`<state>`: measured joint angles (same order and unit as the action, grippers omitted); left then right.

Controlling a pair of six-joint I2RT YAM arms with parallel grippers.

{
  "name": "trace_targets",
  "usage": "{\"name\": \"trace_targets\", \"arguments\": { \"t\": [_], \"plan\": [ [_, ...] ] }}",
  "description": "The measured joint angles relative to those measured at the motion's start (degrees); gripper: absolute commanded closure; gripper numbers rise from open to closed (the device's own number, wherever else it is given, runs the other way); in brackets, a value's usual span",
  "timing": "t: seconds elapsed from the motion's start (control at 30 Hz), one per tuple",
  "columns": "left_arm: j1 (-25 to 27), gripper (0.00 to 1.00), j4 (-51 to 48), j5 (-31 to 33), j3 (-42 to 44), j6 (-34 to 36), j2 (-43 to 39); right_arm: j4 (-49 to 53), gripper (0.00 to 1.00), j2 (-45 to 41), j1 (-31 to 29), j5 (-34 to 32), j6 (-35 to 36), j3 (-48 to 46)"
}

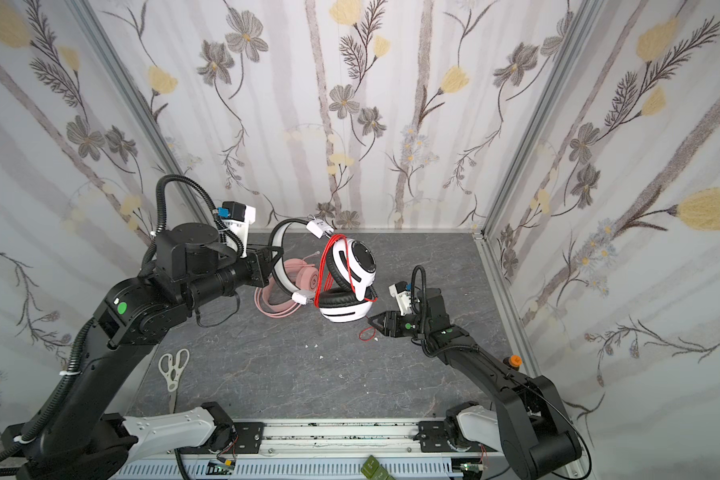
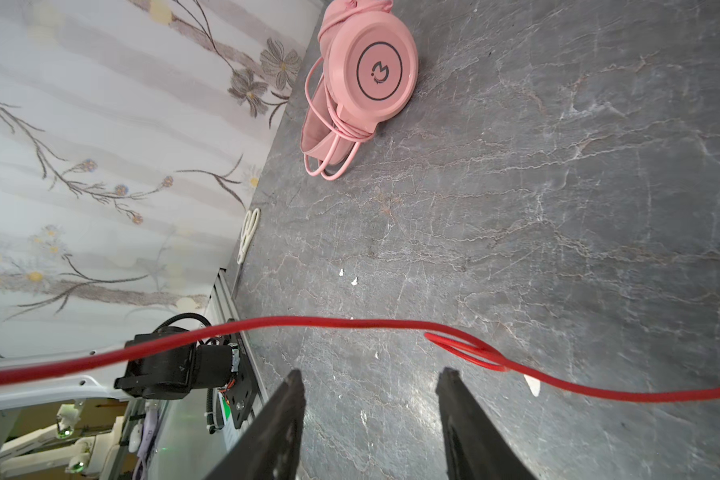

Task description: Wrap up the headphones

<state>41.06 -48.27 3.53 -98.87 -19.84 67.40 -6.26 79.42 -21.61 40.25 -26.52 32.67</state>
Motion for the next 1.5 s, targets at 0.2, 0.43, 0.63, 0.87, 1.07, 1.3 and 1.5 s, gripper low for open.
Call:
{"name": "trace_targets", "arguments": {
  "t": [0.2,0.43,0.63,0.87,1.07,1.3,1.5],
  "plan": [
    [-0.22,1.00,0.00,-0.55,-0.24,-0.15,0.07,5.16,0.36,4.24,-2.93,-4.26,5.70,5.31],
    [-0.35,1.00,0.00,-0.83,-0.44,-0.96,0.26,6.75,0.53,8.31,-4.28,-5.92,7.17,11.50],
    [-0.42,1.00,0.02,-1.18,-0.76,-1.53,0.26,7.39,0.95,7.63,-3.19,-8.63,7.65,19.71],
    [-0.50,1.00,0.00,-1.22,-0.31,-1.66,-0.33,12.24,1.00,5.51,3.39,-15.32,10.19,38.07],
    [-0.50,1.00,0.00,-1.18,-0.09,-1.66,-1.05,14.56,0.52,6.69,7.08,-18.18,12.76,51.08],
    [-0.68,1.00,0.00,-1.16,-0.09,-1.60,-1.60,16.20,0.41,4.79,7.52,-16.28,13.55,30.93],
    [-0.98,1.00,0.00,-1.18,-0.09,-1.57,-1.46,11.85,0.42,2.16,5.95,-11.96,14.29,12.83]
  ]
}}
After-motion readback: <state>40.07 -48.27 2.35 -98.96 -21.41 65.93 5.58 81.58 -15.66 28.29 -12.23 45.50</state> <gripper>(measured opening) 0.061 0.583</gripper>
